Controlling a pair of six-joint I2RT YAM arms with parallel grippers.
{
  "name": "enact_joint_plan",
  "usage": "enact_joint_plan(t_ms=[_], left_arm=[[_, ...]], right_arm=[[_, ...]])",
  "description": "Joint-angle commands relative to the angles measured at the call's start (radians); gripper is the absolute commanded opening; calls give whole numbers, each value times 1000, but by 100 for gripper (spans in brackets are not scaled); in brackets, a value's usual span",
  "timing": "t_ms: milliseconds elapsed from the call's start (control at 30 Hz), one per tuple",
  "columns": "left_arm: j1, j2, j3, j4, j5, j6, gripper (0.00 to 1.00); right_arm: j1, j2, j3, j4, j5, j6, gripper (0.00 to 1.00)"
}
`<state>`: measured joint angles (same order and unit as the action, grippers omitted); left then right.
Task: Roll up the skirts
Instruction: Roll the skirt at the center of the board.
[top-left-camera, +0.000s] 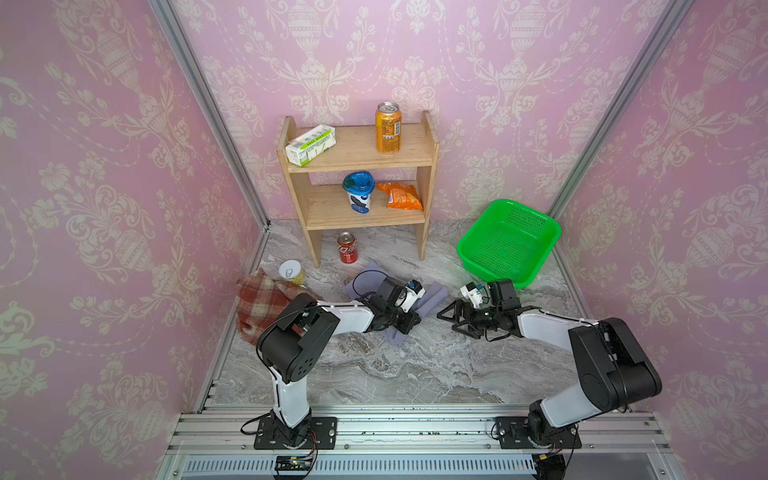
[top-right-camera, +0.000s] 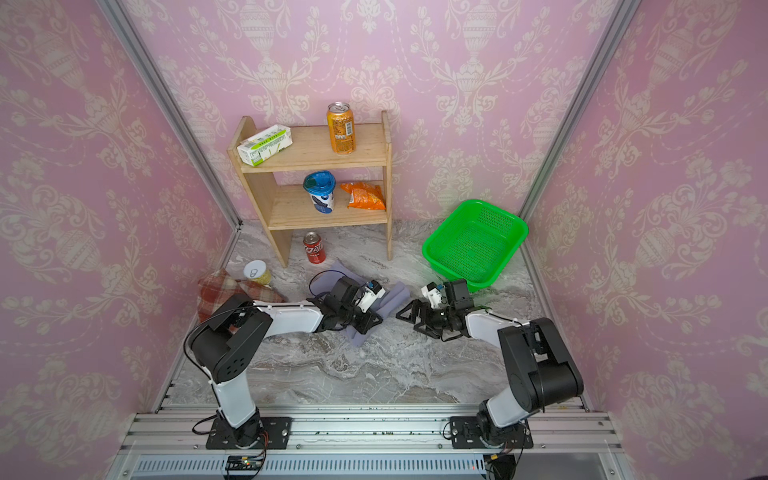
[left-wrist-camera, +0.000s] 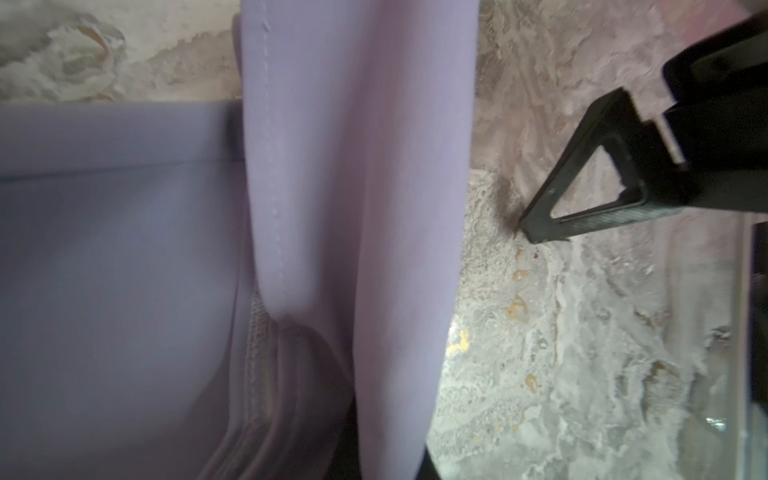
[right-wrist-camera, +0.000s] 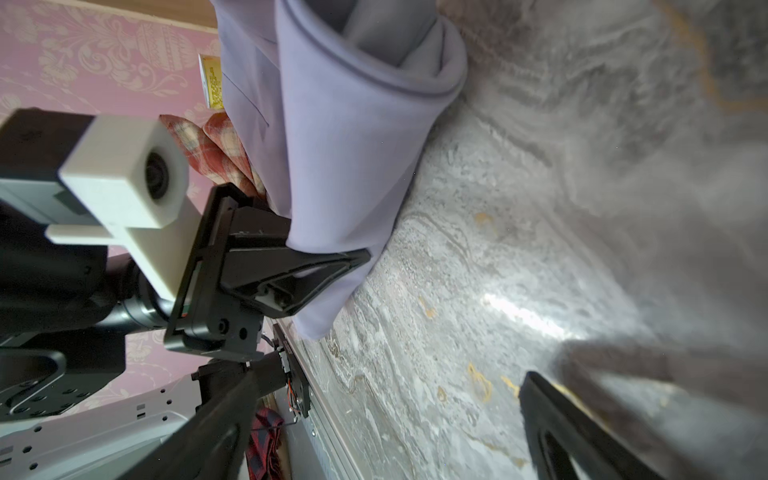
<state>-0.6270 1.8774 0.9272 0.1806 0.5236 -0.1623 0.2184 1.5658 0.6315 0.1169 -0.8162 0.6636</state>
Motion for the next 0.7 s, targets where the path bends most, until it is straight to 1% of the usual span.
enact_joint_plan(t_ms=[0, 167, 267, 400, 467, 567, 633, 667], left_arm=[[29, 44, 21, 141, 252, -152, 0], [64, 99, 29, 307, 359, -266, 1], [78, 142, 49, 396, 429, -347, 2], [87, 196, 61, 525, 481, -453, 2], [100, 233, 51, 652, 501, -543, 2], [117, 289, 42, 844, 532, -695, 3], [121, 311, 42, 895, 549, -736, 4], [120, 314, 39, 892, 550, -733, 4]], right_arm=[[7, 55, 13, 167, -9, 80, 99], [39, 150, 73, 208, 14, 106, 93], [42, 195, 99, 231, 30, 118, 91], [42, 249, 122, 282, 44, 147, 88], [42, 277, 129, 309, 49, 166, 83], [42, 308, 133, 344, 58, 186, 72], [42, 325, 138, 358, 66, 193, 67], [42, 334, 144, 363, 70, 195, 64]])
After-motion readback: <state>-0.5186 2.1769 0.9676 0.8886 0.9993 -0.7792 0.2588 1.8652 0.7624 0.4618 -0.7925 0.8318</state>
